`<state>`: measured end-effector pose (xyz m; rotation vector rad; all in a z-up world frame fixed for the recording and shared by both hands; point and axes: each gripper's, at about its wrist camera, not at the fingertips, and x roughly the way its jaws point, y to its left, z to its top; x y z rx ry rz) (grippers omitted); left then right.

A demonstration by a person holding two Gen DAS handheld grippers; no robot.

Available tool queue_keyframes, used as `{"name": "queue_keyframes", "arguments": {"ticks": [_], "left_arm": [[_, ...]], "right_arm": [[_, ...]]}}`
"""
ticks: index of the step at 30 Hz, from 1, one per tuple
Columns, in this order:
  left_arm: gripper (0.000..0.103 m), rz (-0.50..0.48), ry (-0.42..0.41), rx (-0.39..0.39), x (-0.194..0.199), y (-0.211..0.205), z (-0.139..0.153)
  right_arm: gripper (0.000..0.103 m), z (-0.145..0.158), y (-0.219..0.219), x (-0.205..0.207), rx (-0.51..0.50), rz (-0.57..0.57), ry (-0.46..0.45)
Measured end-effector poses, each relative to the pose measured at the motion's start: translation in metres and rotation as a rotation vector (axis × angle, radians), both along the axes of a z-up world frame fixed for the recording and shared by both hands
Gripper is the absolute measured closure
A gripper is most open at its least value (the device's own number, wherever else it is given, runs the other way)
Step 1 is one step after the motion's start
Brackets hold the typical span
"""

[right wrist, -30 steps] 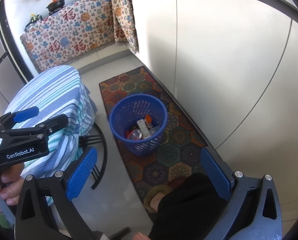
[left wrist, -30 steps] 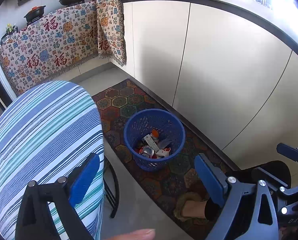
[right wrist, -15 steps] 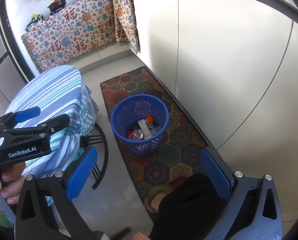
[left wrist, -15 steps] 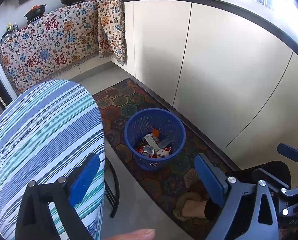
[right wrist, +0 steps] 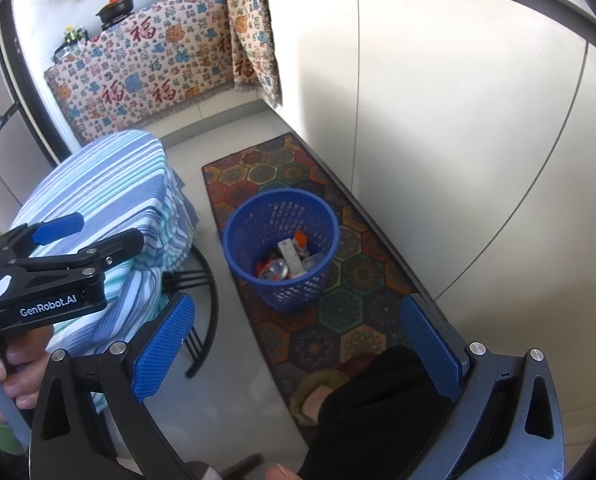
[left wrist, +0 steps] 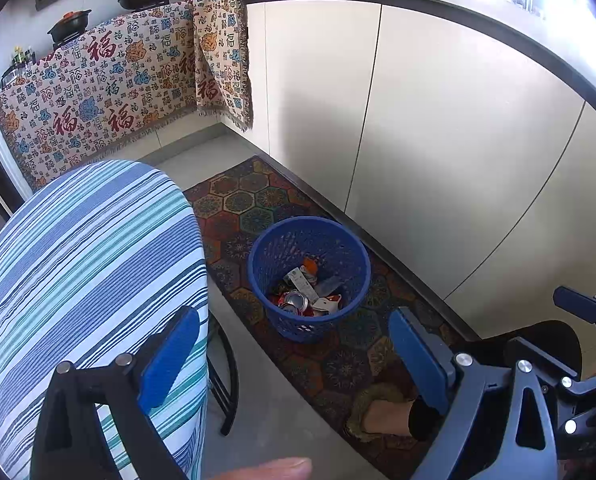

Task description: Collect trash

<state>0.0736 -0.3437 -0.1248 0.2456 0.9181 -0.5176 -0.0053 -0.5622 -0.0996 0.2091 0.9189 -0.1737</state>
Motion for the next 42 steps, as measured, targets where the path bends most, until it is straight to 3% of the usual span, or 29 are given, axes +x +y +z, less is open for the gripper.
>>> {"name": "queue_keyframes", "arguments": {"ticks": [42], "left_arm": [[0.005, -0.035, 0.028, -0.005, 0.001, -0.005, -0.011]], "right_arm": [[0.0, -0.011, -0.012, 0.006, 0.017, 0.0, 0.025]]}}
